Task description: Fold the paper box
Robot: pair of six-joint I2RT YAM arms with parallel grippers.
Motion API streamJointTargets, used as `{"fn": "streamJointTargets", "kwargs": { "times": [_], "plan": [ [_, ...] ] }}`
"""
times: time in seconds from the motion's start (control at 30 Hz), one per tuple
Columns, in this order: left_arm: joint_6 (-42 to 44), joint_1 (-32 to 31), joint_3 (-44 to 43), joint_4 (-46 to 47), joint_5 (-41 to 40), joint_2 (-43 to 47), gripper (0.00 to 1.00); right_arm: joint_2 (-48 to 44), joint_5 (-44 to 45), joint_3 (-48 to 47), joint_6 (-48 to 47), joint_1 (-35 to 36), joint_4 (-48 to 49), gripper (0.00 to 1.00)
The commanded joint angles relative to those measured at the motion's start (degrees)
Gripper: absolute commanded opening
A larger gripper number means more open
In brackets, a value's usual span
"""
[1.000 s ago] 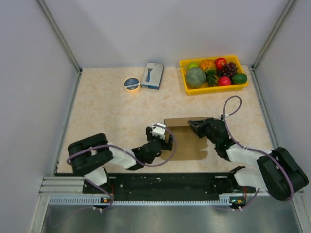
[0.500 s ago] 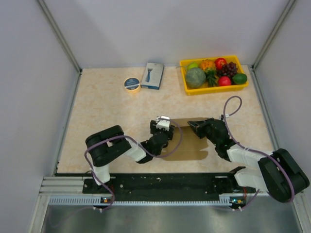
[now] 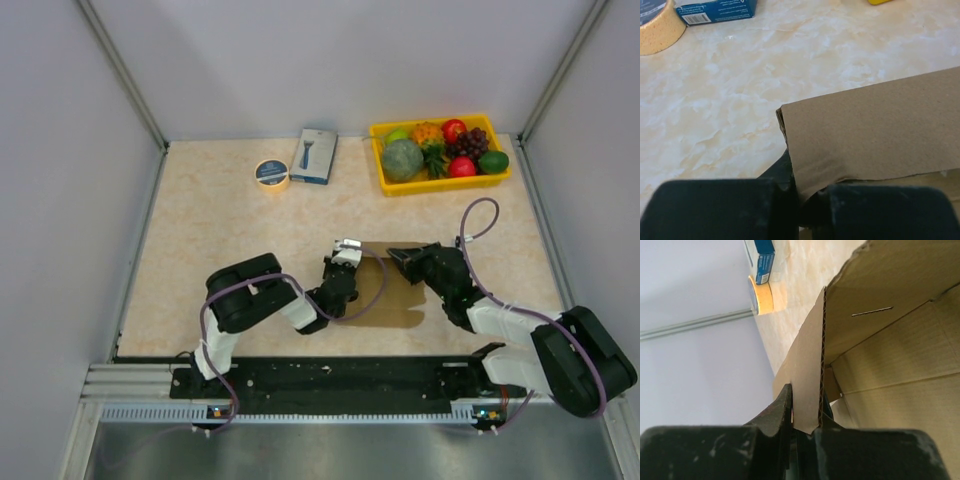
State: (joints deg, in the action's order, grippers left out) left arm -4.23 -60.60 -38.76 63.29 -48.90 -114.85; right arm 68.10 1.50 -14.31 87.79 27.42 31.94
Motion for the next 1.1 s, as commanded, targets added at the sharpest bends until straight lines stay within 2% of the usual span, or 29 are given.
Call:
{"fn": "streamJointTargets", "kwargs": {
  "times": [0.0, 0.17, 0.33, 0.43, 0.6, 0.63, 0.67, 0.73, 0.77, 0.93, 1.0, 1.07],
  "plan": [
    [1.5, 0.4, -4.4, 3.0, -12.6, -4.0, 0.00, 0.3, 0.0, 1.0, -1.2, 1.5, -6.0, 0.01],
    [-6.6, 0.7, -3.1, -2.6, -16.9, -4.8, 0.00, 0.3, 0.3, 3.0, -0.5, 1.9, -4.6, 0.01],
    [-8.9, 0.7, -0.5, 2.7, -13.9, -3.5, 0.00, 2.6, 1.8, 4.3, -2.4, 2.2, -2.8, 0.00],
    [-9.5, 1.5, 3.9, 10.5, -9.7, -3.5, 0.00, 2.9, 2.4, 5.0, -3.1, 2.3, -2.4, 0.00],
    [-10.0, 1.7, 6.6, 13.0, -7.1, -3.2, 0.00, 2.2, 2.5, 4.3, -3.3, 2.3, -3.2, 0.00],
    [-10.4, 1.7, 6.8, 11.5, -7.0, -2.7, 0.24, 2.0, 2.5, 3.9, -3.3, 2.2, -3.6, 0.00],
    [-11.3, 1.7, 7.4, 10.8, -6.7, -1.3, 0.38, 1.8, 2.5, 3.7, -3.3, 2.3, -3.9, 0.00],
    [-11.6, 1.6, 8.1, 8.5, -5.3, 0.4, 0.50, 1.3, 2.5, 3.1, -3.2, 2.2, -4.3, 0.00],
    [-11.9, 1.4, 8.6, 7.5, -5.1, 2.2, 0.61, 1.3, 2.5, 2.9, -3.2, 2.2, -4.5, 0.00],
    [-13.2, 0.7, 12.5, 4.8, -0.8, 8.1, 0.68, 1.3, 2.5, 2.2, -2.9, 2.2, -5.2, 0.00],
    [-14.0, 0.5, 15.9, 6.0, 0.2, 10.9, 0.71, 1.7, 2.3, 2.0, -2.7, 2.2, -5.1, 0.00],
    [-13.3, 0.3, 21.1, 9.5, 4.6, 13.7, 0.72, 1.7, 2.0, 1.9, -2.6, 2.2, -4.8, 0.00]
  ]
}}
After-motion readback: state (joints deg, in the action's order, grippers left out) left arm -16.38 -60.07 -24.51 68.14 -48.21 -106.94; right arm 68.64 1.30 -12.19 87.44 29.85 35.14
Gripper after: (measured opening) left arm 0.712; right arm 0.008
